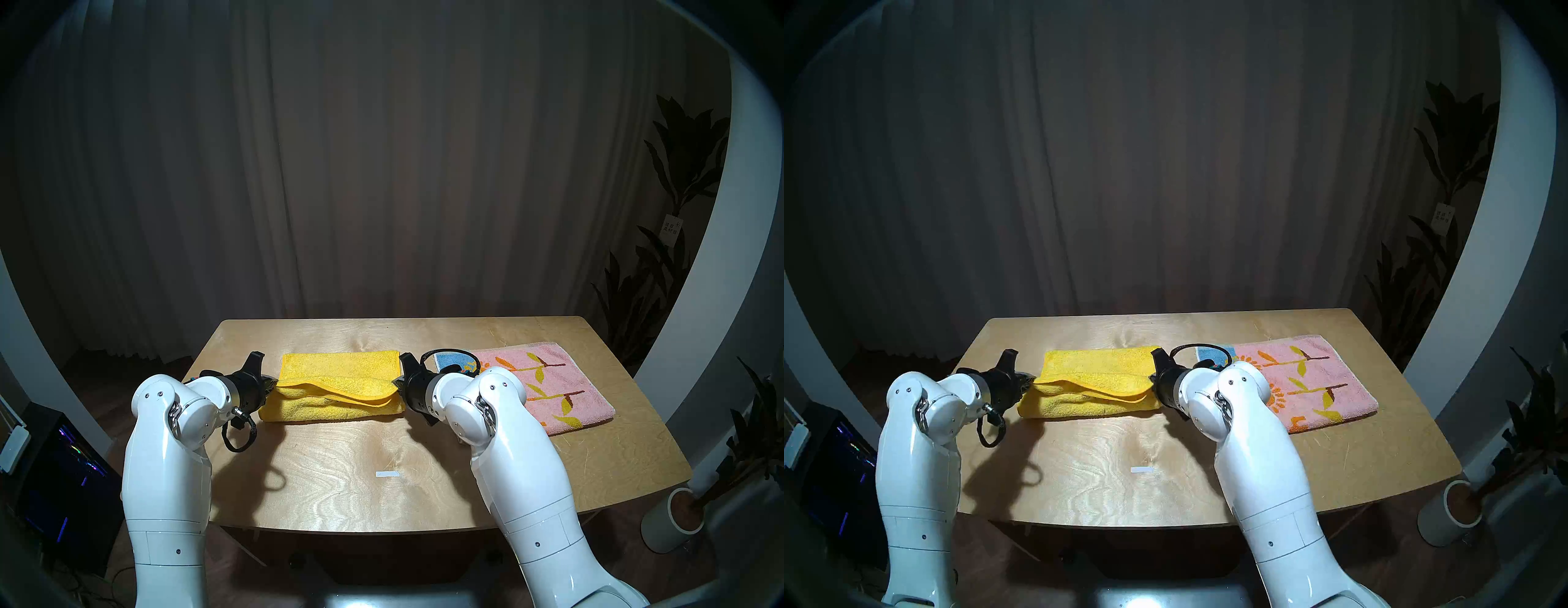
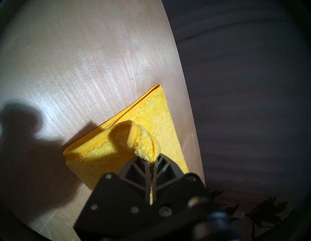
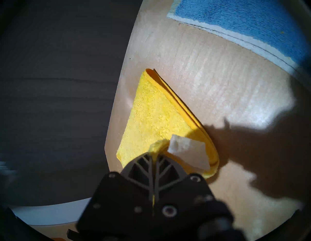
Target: Fold each towel twice and stack them on table
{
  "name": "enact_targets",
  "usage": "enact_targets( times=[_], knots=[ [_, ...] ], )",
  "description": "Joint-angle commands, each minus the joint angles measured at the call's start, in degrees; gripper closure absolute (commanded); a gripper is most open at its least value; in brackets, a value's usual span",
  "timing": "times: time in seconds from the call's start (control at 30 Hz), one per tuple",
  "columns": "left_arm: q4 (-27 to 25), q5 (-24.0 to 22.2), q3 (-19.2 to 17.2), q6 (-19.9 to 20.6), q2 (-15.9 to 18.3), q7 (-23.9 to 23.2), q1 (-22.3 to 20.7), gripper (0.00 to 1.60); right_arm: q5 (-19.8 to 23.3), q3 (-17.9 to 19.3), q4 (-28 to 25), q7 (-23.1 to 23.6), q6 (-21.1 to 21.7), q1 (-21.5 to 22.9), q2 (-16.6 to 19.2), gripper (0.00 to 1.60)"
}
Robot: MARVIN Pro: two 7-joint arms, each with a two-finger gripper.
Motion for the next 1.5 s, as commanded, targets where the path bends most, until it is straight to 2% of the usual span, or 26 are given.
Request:
enact_targets(
  times=[0.0,0.27,0.3,0.6,1.17,1.2,1.23,1.27,1.33,1.37,1.47],
  knots=[
    [1.78,1.60,1.19,-0.40,1.80,0.36,-6.21,1.60,-1.19,0.29,2.13,-0.62,-1.25,6.76,-2.63,1.60],
    [5.68,4.30,3.57,-0.37,3.26,-0.57,-9.68,1.60,-2.14,0.32,7.11,-0.81,-1.69,11.25,-3.19,1.60],
    [6.15,4.63,3.85,-0.32,3.45,-0.84,-10.05,1.60,-2.67,0.58,6.91,-0.43,-1.65,10.71,-3.54,1.60],
    [12.66,7.89,6.38,-1.12,4.75,-2.65,-14.41,1.60,-4.68,-0.86,16.47,0.68,-2.94,16.24,-4.55,1.60],
    [20.92,12.27,11.28,-1.89,5.75,-6.25,-19.96,1.60,-6.71,-1.64,26.16,3.60,-5.13,22.35,-5.37,1.60],
    [21.56,12.52,11.54,-2.01,5.80,-6.53,-20.36,1.57,-7.01,-1.73,26.64,3.84,-5.61,22.52,-5.47,1.60],
    [22.12,12.74,11.76,-2.14,5.85,-6.85,-20.70,1.28,-7.09,-1.78,27.12,4.08,-5.71,22.72,-5.51,1.60],
    [22.62,12.98,11.96,-2.28,5.90,-7.22,-21.02,1.15,-7.16,-1.84,27.49,4.24,-5.74,22.86,-5.50,1.60],
    [23.53,13.29,12.25,-2.48,5.96,-7.66,-21.62,1.24,-7.29,-1.96,28.17,4.61,-5.82,23.11,-5.50,1.60],
    [23.91,13.42,12.38,-2.57,5.99,-7.88,-21.87,1.14,-7.36,-2.01,28.48,4.80,-5.87,23.22,-5.51,1.60],
    [24.80,13.76,12.72,-2.81,6.13,-8.60,-22.53,1.07,-7.26,-2.04,29.36,5.90,-5.94,23.46,-5.55,1.60]
  ],
)
